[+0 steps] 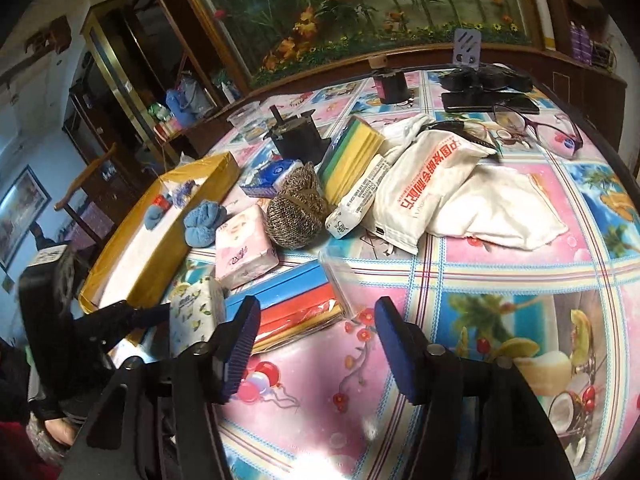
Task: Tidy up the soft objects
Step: 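Grasp the yellow-patterned tissue pack with the left tool, then grasp the bagged blue-and-red sponges with the right tool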
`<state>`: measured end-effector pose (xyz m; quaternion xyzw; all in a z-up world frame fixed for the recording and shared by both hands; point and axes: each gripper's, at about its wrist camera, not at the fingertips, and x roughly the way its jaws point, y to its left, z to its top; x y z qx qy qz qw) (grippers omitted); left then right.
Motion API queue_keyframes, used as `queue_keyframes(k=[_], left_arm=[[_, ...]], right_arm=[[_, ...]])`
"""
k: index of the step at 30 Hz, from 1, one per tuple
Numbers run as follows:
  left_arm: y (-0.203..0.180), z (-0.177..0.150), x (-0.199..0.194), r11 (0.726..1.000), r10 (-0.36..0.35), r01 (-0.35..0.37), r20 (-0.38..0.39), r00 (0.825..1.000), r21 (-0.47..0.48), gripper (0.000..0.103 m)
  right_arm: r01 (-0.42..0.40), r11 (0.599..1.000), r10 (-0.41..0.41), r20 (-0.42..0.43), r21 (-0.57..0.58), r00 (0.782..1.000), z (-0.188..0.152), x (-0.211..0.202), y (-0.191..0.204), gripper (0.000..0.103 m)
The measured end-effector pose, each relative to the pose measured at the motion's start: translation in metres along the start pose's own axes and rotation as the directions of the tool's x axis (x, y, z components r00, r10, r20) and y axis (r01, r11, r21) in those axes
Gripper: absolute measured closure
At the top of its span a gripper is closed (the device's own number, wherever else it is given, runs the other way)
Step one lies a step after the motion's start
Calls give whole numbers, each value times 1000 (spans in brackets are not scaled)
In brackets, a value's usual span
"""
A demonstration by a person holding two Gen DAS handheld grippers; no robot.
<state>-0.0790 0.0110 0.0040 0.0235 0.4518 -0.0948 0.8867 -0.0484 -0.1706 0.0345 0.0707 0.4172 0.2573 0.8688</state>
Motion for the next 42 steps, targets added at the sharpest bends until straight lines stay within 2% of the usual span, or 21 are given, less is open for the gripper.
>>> queue_keyframes(k=[4, 9, 13, 18, 23, 25, 29, 33, 36, 40, 42], left_arm=[[4, -3, -3, 999, -41, 41, 17, 999, -8, 19], [6, -5, -7, 996, -85, 85, 35, 996, -10, 19], [7, -4, -6, 995, -102, 103, 30, 994, -10, 19], [4, -4, -5, 996, -91, 91, 28, 995, 4, 19], [4, -4, -5, 996, -86, 86, 25, 996, 6, 19], [4, -4, -5, 996, -88, 88, 26, 996, 5, 19], [5, -3, -4, 995, -100, 100, 28, 995, -9, 19], [6, -4, -4, 996, -87, 87, 29, 996, -16, 19], [6, -5, -6, 996, -83, 84, 31, 996, -14, 19], [7, -5, -7, 996, -92, 93, 38, 995, -16, 19], [7, -5, -7, 995, -97, 98, 42, 994, -19, 19]], right_arm=[[15, 999, -17, -43, -52, 999, 6, 18, 14, 28], [73, 987, -88, -105, -141, 991, 8, 42, 32, 27], [113, 969, -145, -135, -222, 980, 10, 53, 42, 19], [73, 987, -96, -165, -143, 982, 7, 47, 22, 19], [142, 985, -159, -189, -102, 969, -2, 26, -2, 19], [137, 985, -155, -189, -106, 970, -7, 13, -7, 19], [48, 998, -53, -192, -31, 980, -9, -1, -15, 19], [-104, 988, 127, -218, 112, 968, -8, 13, -11, 19], [-138, 977, 173, -236, 160, 956, -2, 25, 2, 19], [-43, 980, 94, -258, 195, 962, 16, 44, 9, 19], [22, 985, 26, -275, 170, 961, 27, 55, 14, 19]])
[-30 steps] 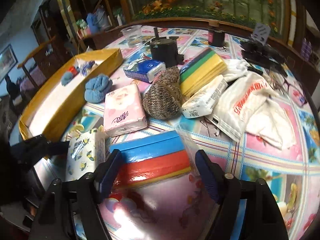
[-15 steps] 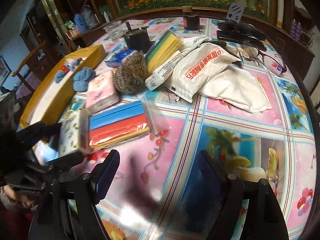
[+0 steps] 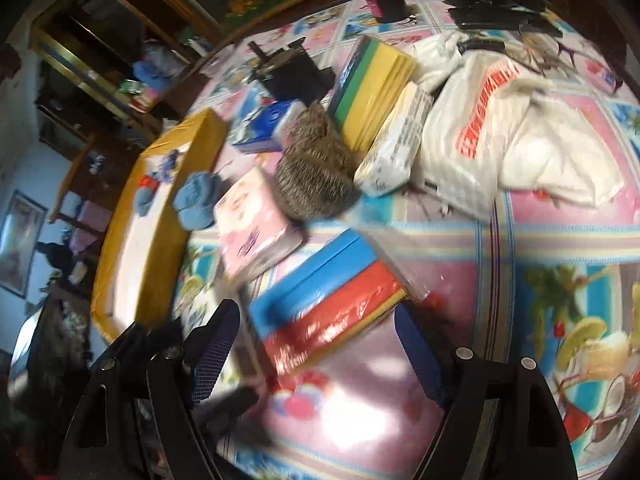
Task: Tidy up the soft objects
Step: 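Grasp the bagged blue-and-red sponges with the right tool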
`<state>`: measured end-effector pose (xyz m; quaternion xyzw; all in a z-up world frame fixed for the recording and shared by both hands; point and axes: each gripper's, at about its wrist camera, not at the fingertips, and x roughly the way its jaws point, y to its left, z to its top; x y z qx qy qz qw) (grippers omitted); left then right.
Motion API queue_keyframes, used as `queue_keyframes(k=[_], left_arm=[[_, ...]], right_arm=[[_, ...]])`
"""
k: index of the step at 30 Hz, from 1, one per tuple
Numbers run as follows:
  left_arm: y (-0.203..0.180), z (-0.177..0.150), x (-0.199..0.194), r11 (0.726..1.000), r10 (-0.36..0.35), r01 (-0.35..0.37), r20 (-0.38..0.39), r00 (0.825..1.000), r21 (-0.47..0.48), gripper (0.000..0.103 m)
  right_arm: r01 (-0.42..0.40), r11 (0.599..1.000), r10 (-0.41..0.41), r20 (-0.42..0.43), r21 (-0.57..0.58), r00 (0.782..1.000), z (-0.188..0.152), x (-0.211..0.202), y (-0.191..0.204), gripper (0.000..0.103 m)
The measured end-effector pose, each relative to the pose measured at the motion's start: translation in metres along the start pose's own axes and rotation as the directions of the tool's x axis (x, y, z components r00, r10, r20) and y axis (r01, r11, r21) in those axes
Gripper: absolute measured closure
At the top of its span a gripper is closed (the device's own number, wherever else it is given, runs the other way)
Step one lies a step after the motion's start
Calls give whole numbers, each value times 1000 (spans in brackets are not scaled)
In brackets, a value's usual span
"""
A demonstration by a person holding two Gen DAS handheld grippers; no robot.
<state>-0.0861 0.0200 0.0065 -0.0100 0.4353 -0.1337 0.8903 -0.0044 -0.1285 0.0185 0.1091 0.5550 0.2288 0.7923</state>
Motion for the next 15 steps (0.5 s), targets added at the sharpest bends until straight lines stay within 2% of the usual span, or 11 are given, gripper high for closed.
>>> queue_keyframes(k=[3, 6, 7, 8, 10, 12, 15], left_arm=[[0, -1, -1, 1000, 1, -1, 5, 1000, 0, 19], [-1, -1, -1, 1000, 6, -6, 7, 1000, 8, 19], [-2, -1, -1, 1000, 8, -8, 8, 1000, 12, 19], [-3, -1, -1, 1000, 9, -9, 9, 1000, 17, 19], [-4, -1, -1, 1000, 12, -12, 6, 1000, 24, 19], [-4, 0, 1, 1000, 17, -17, -4, 1000, 22, 19], [-5, 2, 5, 999, 40, -39, -24, 999, 16, 18]], right_arm=[[143, 984, -144, -5, -107, 990, 12, 16, 19, 19], [266, 933, -270, 18, -242, 963, 11, 28, 38, 20], [285, 920, -289, 25, -268, 957, 8, 29, 41, 20], [296, 910, -299, 35, -291, 954, 5, 29, 41, 24], [310, 897, -307, 60, -316, 950, -2, 23, 39, 42], [305, 907, -299, 64, -290, 952, -6, 12, 27, 47], [290, 926, -276, 94, -240, 957, -11, 3, 8, 48]])
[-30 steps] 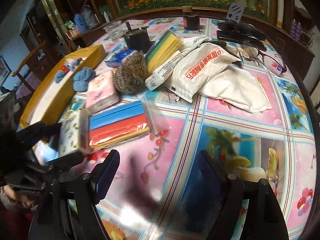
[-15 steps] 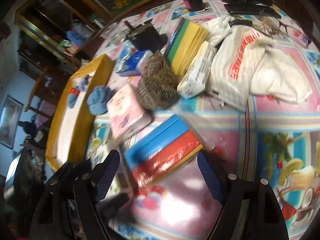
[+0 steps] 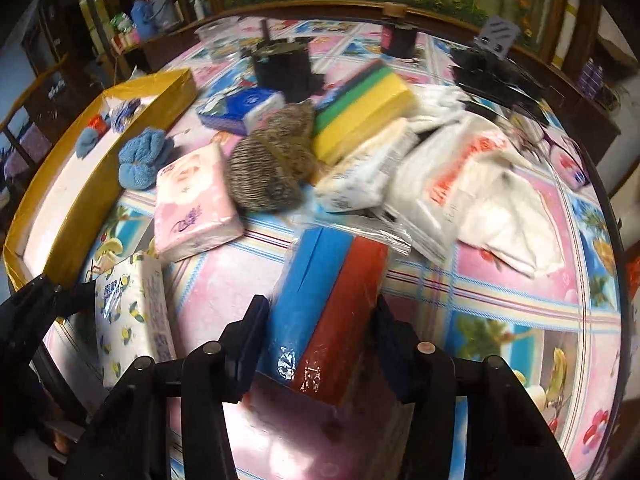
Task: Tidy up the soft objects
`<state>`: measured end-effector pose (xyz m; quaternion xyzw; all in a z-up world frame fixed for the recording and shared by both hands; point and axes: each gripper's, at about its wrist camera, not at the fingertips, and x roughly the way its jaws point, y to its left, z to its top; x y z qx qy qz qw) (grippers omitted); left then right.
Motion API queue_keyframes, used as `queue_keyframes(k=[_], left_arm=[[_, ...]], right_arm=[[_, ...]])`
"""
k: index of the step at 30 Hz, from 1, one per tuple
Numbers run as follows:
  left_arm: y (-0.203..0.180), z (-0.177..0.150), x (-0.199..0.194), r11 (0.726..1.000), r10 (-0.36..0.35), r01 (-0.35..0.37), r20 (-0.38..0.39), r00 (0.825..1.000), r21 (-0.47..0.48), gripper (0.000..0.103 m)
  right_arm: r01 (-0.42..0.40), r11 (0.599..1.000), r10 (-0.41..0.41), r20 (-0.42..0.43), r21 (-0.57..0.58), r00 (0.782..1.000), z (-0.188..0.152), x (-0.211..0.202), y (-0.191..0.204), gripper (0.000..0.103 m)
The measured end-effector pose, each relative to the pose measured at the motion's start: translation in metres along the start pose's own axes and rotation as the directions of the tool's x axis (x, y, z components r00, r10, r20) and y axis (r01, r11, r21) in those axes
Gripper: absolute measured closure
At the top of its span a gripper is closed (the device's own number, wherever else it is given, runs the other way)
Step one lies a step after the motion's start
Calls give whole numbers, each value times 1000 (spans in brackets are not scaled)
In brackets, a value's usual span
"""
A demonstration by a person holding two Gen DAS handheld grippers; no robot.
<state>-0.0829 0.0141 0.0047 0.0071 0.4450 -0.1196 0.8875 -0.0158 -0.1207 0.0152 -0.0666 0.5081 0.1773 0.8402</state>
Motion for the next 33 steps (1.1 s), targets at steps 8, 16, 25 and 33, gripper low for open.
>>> queue_keyframes(k=[8, 16, 25, 33], left_arm=[[-5, 7, 10, 996, 78, -76, -61, 995, 37, 12], [0, 19, 13, 998, 67, -68, -46, 997, -4, 24], [-1, 15, -2, 999, 41, -41, 52, 998, -6, 24], [-6, 13, -8, 999, 47, -49, 93, 995, 18, 24]], right_arm=[[-20, 1000, 18, 96, 15, 995, -15, -6, -11, 48], [-82, 995, 75, 120, 55, 990, -18, -9, -19, 48], [-94, 993, 83, 133, 78, 988, -20, -10, -21, 48], [-70, 992, 53, 164, 105, 985, -24, -16, -25, 49]])
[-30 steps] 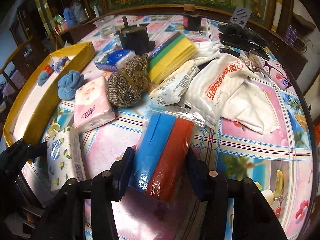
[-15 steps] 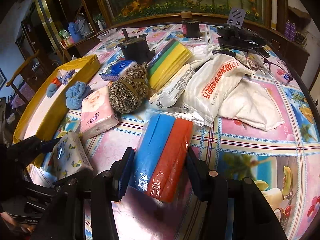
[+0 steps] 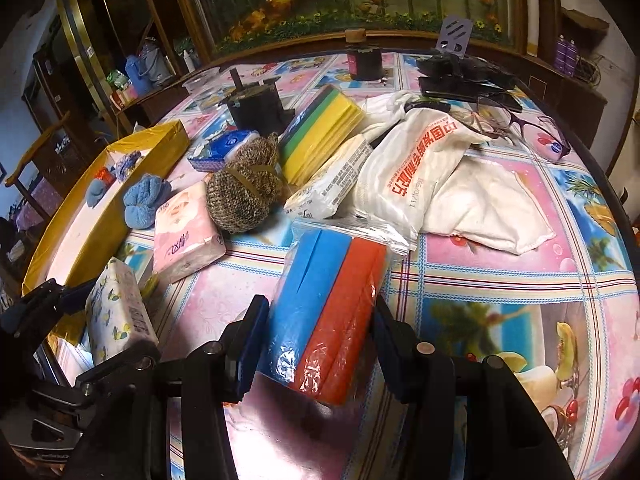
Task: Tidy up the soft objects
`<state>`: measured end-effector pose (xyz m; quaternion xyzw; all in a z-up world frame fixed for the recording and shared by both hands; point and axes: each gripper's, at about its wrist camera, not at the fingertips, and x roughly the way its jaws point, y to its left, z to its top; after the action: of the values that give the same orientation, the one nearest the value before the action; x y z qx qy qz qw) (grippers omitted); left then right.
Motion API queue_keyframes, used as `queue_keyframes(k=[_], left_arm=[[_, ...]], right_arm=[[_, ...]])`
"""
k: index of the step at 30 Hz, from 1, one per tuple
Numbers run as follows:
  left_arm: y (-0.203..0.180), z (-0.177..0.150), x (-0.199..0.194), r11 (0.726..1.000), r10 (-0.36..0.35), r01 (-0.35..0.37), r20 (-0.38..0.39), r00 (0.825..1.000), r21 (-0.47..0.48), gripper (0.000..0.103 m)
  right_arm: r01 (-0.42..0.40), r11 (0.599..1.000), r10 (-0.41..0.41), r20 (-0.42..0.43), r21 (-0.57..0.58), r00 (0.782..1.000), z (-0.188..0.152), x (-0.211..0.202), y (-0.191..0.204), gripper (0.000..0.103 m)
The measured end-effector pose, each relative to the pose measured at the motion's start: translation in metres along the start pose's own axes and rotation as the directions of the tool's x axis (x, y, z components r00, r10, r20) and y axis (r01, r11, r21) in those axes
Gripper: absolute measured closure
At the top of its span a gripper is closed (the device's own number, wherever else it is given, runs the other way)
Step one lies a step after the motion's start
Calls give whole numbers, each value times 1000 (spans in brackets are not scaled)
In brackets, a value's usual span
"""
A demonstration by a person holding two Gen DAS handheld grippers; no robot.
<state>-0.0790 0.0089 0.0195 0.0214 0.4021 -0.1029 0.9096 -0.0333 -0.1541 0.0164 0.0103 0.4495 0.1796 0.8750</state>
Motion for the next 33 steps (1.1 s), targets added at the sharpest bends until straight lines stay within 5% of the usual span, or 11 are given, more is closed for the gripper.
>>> queue_keyframes(k=[13, 20, 33], left_arm=[[9, 1, -13, 999, -28, 30, 42, 999, -38, 24], [28, 9, -39, 997, -15, 24, 106, 994, -79, 24], [124, 6, -72, 961, 123, -80, 151, 981, -266, 24]], right_arm=[[60, 997, -52, 133, -57, 990, -7, -24, 17, 49], [10, 998, -3, 113, -63, 994, -9, -23, 28, 49], [-127, 983, 139, 92, -129, 986, 11, -31, 85, 48]])
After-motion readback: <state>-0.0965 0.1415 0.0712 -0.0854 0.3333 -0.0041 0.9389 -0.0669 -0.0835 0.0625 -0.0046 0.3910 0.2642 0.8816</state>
